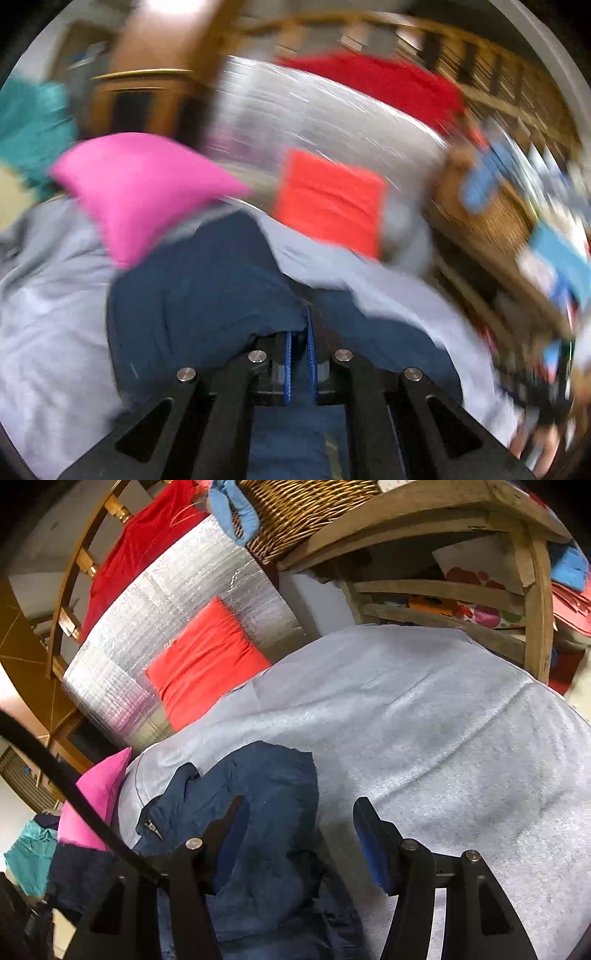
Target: Fold large clothes
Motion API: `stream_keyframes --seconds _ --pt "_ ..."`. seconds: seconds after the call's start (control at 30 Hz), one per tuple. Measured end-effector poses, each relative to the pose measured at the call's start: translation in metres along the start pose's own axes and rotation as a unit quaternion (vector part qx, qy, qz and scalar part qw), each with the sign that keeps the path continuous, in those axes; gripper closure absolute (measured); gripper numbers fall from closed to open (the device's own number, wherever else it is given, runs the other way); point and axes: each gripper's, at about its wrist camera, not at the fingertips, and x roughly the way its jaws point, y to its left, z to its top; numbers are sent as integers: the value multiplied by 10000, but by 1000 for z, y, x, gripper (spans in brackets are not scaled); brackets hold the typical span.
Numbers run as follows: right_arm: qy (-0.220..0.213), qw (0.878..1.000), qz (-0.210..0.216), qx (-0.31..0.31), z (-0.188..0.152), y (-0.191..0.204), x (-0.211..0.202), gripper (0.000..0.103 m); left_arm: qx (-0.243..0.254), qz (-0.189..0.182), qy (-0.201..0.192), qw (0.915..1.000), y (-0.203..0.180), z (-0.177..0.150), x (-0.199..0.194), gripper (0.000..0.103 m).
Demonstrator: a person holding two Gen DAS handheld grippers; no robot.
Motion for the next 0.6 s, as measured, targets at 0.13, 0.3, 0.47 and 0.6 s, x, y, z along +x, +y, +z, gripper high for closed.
stream_keyframes --seconds 0.13,0.3,0.47,0.6 --pt "29 10000 31 88 4 -7 -2 41 759 -206 1493 9857 -54 -46 60 95" --pt "146 9997 164 123 7 -11 -3 36 773 -157 3040 9494 -51 -77 92 87" --pt "249 9990 361 36 4 -4 -4 36 131 -1084 2743 9554 -2 -39 42 31" --pt "474 9959 703 -325 -8 18 1 36 -795 -1191 2210 9647 62 -17 7 26"
